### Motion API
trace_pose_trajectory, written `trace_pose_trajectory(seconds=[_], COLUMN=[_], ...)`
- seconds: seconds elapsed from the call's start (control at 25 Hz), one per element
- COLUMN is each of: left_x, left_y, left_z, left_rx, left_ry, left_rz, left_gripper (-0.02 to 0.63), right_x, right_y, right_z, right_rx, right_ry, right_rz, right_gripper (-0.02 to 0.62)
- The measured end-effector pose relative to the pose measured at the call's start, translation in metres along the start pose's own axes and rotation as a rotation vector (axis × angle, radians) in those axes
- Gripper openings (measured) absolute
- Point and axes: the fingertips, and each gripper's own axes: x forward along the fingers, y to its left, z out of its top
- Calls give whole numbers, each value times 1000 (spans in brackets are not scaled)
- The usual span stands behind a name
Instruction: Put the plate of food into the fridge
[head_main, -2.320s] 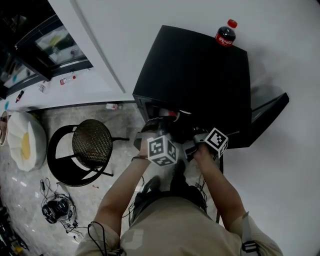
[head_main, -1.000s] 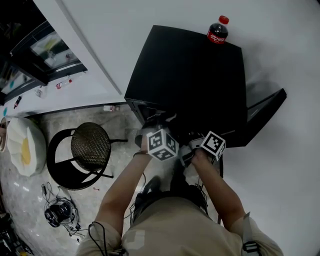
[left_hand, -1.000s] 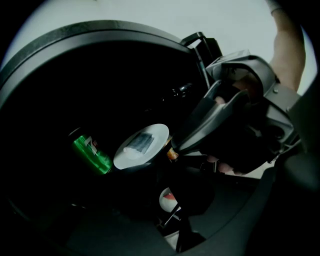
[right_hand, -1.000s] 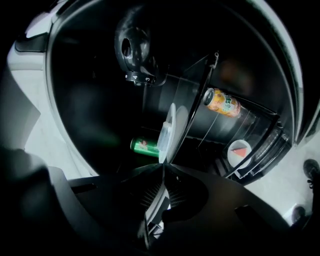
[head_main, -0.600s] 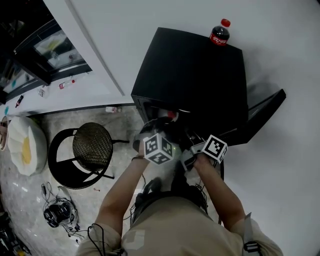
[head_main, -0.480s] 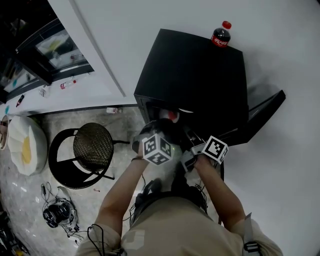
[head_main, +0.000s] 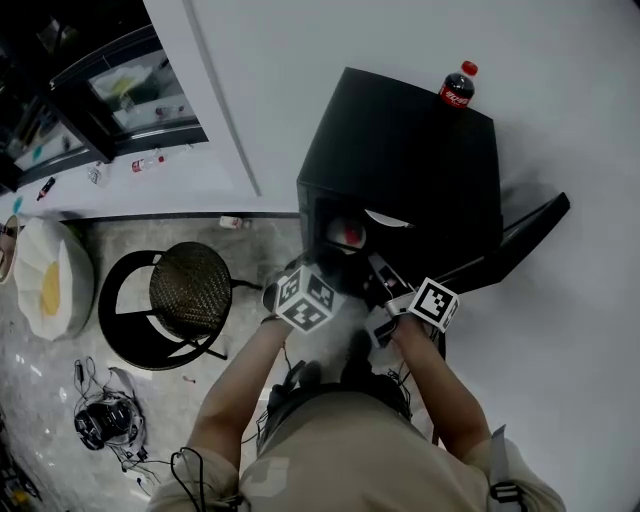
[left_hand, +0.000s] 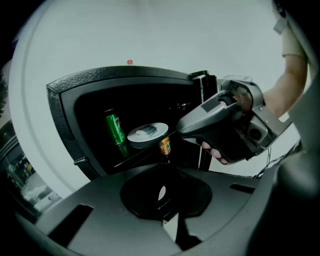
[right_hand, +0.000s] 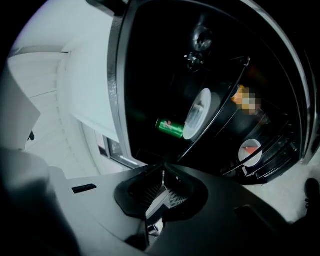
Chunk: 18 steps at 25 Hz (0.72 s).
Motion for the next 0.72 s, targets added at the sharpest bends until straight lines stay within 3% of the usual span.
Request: trace_pose_trajectory(seconds=[0.52, 0.72], left_x=[-46, -61], left_y=[-4, -7], left_z=[2, -2], left_rx=[-27, -76], left_ry=[-60, -88], left_rz=[21, 26], left_gripper=[11, 11], right_x=[-11, -22], right_y=[37, 49], right_z=[-21, -29], right_rx=[-106, -142], right_ry=[7, 3], right_rz=[36, 34], right_gripper=[26, 26])
